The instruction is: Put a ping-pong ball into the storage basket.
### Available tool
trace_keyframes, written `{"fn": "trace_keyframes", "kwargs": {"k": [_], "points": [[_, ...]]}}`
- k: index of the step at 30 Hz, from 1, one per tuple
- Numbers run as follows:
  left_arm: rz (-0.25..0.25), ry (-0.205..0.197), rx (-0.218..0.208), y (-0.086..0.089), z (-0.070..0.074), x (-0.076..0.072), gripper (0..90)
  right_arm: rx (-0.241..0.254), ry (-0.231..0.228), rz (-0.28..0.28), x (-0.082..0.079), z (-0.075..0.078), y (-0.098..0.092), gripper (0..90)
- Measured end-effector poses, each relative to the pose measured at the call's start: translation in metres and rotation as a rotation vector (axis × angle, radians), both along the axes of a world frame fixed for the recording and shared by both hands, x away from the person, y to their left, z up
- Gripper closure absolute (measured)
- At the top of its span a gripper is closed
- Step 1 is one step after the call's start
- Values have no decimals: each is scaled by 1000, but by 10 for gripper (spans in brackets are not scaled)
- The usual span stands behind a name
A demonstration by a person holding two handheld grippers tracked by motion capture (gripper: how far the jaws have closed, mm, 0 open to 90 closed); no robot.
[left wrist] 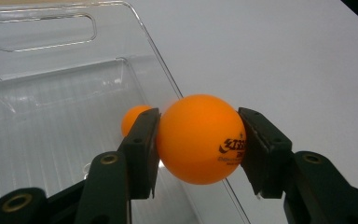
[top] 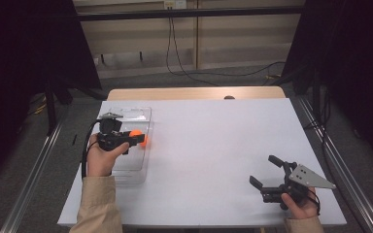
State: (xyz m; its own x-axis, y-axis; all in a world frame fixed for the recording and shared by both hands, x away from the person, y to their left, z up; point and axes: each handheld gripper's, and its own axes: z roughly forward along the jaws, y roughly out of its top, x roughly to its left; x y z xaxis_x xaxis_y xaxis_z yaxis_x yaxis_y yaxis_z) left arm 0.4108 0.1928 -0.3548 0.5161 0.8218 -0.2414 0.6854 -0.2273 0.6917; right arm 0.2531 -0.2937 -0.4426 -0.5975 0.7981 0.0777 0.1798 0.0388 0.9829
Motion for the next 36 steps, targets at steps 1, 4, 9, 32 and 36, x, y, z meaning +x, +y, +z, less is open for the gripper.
{"fn": "trace_keyframes", "kwargs": {"k": [1, 4, 9, 32, 36], "points": [[-1, -1, 1, 0, 0, 0, 510, 0, 0, 0, 0, 0, 0, 7], [2, -2, 1, 1, 0, 0, 510, 0, 1, 1, 0, 0, 0, 7], [11, 0, 10, 2, -2, 1, 510, -1, 2, 0, 0, 0, 0, 7], [53, -8, 21, 14, -8, 2, 509, 3, -2, 0, -1, 0, 0, 7], [56, -11, 28, 15, -9, 2, 509, 4, -1, -1, -1, 0, 0, 7]]}}
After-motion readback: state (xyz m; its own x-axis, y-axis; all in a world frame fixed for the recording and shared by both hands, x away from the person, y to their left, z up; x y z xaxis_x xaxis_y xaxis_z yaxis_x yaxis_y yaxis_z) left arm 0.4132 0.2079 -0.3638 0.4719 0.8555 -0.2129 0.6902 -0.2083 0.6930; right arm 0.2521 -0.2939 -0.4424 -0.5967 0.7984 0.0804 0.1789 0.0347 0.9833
